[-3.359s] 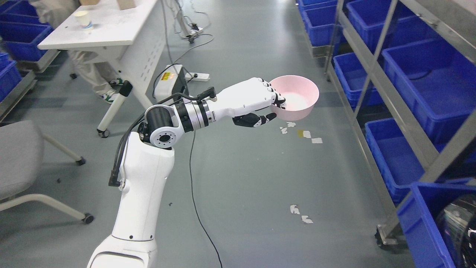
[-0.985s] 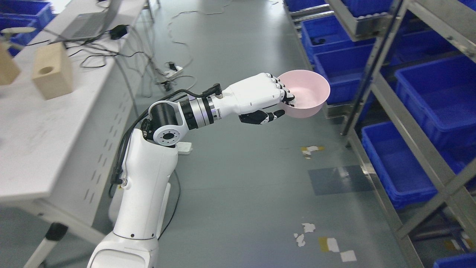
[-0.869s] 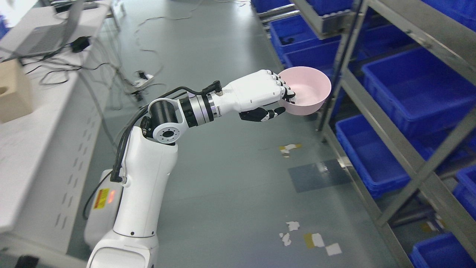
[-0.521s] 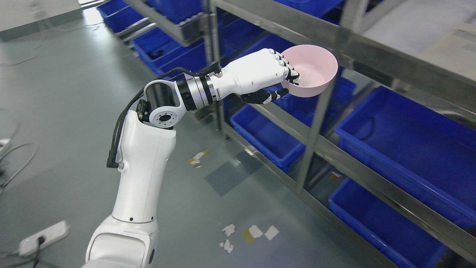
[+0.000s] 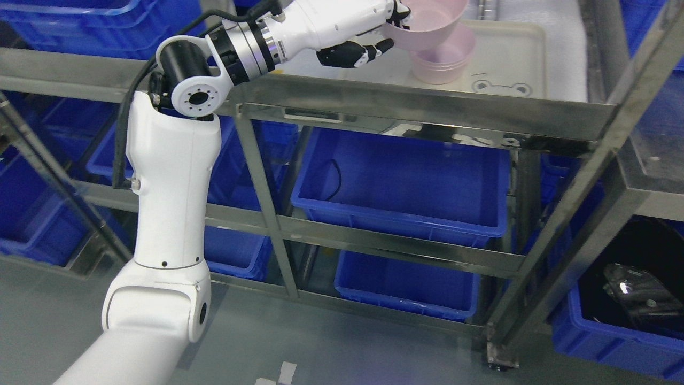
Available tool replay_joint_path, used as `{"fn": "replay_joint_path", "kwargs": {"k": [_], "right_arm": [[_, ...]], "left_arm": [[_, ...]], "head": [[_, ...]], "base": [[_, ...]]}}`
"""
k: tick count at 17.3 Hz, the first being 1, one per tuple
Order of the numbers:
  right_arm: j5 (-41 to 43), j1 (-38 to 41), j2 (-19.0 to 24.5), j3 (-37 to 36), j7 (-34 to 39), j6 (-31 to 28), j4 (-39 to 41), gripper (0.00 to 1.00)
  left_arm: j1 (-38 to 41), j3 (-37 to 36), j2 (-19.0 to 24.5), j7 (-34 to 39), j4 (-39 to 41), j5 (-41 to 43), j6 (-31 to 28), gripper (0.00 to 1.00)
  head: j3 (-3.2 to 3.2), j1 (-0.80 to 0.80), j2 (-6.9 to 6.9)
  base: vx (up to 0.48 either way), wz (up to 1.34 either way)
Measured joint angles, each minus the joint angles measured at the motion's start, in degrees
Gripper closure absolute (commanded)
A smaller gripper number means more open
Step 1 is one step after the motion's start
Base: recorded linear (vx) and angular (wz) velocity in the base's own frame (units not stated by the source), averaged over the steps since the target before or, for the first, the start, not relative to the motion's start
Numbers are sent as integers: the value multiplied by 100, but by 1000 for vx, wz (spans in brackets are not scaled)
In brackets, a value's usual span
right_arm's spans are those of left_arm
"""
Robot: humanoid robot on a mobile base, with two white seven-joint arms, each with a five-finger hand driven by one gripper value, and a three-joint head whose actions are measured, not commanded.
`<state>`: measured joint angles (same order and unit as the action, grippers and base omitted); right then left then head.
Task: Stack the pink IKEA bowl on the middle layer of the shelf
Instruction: 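Lower the pink bowl onto the stack of pink bowls on the tray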
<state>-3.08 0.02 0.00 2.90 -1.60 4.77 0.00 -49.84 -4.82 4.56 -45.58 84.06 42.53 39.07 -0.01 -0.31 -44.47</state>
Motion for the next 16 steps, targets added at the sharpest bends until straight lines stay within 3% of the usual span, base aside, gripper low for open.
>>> {"fn": "replay_joint_path", "kwargs": {"k": [8,16], "right_arm": [[0,-2,0,0,14,0,0,0],[0,-2,0,0,13,0,0,0]], "left_arm": [[-194,14,563,-257,-424,214,-140,96],[-183,-312,694,-328,-653,272,-142,96]], "head": [[0,0,1],[0,0,1]], "base": [[129,-415],[75,-50]]}}
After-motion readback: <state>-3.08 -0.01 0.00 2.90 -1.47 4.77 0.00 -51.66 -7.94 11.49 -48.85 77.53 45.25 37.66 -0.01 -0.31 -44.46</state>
